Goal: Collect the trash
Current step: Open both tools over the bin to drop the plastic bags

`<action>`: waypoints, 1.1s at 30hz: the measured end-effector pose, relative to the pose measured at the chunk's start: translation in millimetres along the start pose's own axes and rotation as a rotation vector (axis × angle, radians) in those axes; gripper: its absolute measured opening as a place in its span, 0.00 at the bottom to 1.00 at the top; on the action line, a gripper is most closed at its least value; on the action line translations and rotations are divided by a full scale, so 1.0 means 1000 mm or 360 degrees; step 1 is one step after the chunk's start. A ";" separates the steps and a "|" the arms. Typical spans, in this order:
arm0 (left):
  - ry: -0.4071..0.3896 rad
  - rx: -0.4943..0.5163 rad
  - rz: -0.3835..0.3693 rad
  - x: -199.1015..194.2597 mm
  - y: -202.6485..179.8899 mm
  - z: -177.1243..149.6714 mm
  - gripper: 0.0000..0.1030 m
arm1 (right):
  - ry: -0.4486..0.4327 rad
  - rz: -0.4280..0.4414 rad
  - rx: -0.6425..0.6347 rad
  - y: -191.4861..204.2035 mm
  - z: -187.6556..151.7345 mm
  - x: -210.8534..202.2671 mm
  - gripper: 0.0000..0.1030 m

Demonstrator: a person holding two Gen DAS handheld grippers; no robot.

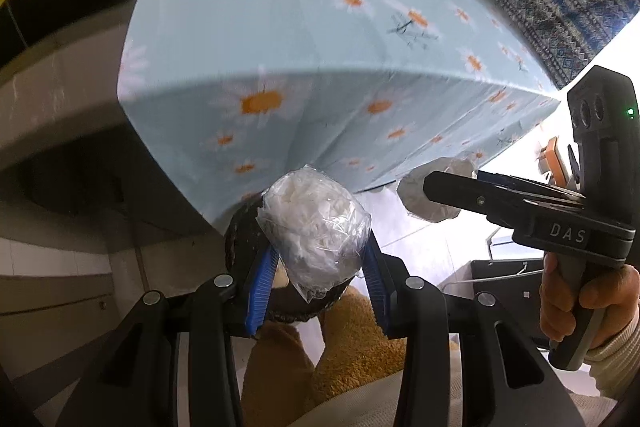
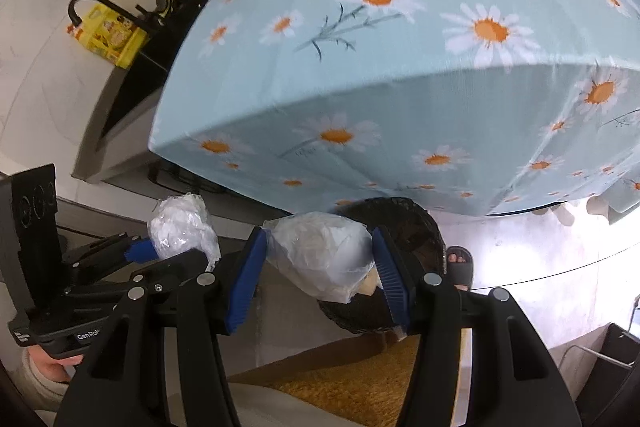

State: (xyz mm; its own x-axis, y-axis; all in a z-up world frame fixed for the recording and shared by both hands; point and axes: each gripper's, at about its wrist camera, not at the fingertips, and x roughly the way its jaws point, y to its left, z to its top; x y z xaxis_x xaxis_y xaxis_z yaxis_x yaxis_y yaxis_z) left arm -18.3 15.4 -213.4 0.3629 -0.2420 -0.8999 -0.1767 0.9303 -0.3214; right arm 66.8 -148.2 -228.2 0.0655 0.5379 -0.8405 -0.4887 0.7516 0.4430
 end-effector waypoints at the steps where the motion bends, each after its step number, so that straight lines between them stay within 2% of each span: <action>1: 0.0010 -0.0002 0.0001 0.003 0.001 -0.001 0.38 | 0.0016 0.0008 0.0009 -0.001 -0.001 0.003 0.54; 13: 0.0132 -0.0069 0.0001 0.040 0.002 -0.007 0.39 | 0.0131 0.0014 0.0069 -0.021 -0.008 0.032 0.54; 16: 0.0165 -0.0104 0.0021 0.048 0.004 -0.006 0.41 | 0.0150 0.0031 0.0115 -0.028 -0.007 0.037 0.54; 18: 0.0181 -0.0125 0.0053 0.049 0.007 -0.004 0.51 | 0.0157 0.0046 0.0152 -0.032 -0.006 0.038 0.59; 19: 0.0187 -0.0123 0.0072 0.049 0.006 -0.003 0.53 | 0.0160 0.0040 0.0170 -0.034 -0.006 0.038 0.66; 20: 0.0194 -0.0127 0.0084 0.050 0.007 -0.002 0.56 | 0.0145 0.0043 0.0193 -0.036 -0.005 0.036 0.69; 22: 0.0192 -0.0154 0.0053 0.050 0.008 0.000 0.61 | 0.0125 0.0045 0.0187 -0.036 -0.002 0.032 0.69; 33: 0.0146 -0.0182 0.0062 0.036 0.010 0.006 0.61 | 0.0083 0.0031 0.0191 -0.040 0.009 0.022 0.69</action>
State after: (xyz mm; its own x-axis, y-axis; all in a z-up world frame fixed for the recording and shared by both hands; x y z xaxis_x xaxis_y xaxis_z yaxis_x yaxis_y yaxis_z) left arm -1.8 17.8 -247.5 0.2696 -0.2352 -0.9338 -0.2940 0.9033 -0.3124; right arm 95.3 -162.5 -261.7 0.0102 0.5347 -0.8450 -0.3815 0.7832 0.4910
